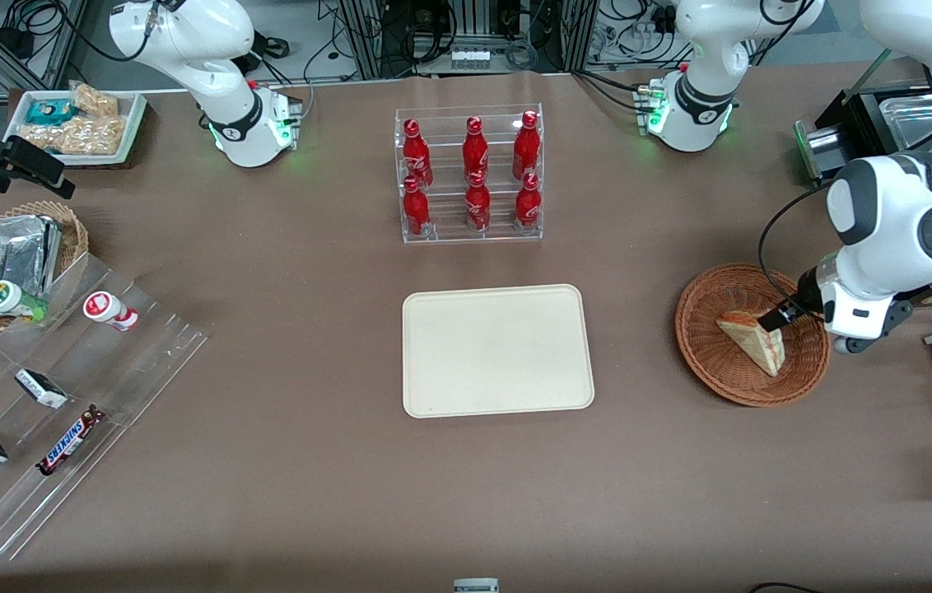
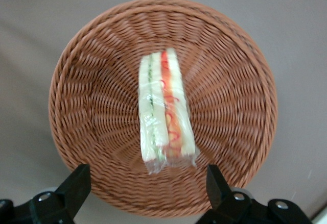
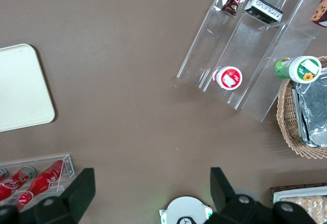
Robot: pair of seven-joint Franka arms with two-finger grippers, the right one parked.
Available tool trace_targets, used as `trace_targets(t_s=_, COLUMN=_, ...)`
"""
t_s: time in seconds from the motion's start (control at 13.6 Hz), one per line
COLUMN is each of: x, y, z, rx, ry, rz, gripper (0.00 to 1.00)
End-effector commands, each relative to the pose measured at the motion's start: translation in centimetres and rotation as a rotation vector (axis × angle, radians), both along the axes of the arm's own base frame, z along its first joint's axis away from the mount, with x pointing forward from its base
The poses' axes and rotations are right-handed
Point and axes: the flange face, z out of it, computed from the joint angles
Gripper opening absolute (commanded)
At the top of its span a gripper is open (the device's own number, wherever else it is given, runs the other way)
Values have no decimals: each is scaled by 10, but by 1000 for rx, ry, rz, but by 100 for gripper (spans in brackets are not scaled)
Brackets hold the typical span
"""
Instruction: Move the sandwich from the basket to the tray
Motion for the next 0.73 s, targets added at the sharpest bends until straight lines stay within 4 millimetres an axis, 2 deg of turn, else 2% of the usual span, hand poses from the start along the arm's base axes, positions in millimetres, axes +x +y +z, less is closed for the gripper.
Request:
trace_targets(t_s=0.0, x=-10, y=-1, z=-13, rx=17, ry=-49, rz=202, gripper=100)
trace_targets(t_s=0.22, x=-13, y=11, z=-48, rx=14, ry=-58, rz=280, gripper=100)
trace_targets(t_s=0.37, x=-9, y=8, z=-72, rx=16, ry=-64, rz=358, gripper=97)
trace_targets(t_s=0.51, x=-8, y=4, z=-78, rx=23, ry=-66, rz=403, gripper=34)
trace_targets(t_s=0.59, x=-5, y=4, z=-72, rx=23, ry=-69, rz=400, gripper=12)
trace_targets(t_s=0.66, x=2, y=3, z=-64, rx=23, ry=-68, rz=399, gripper=8)
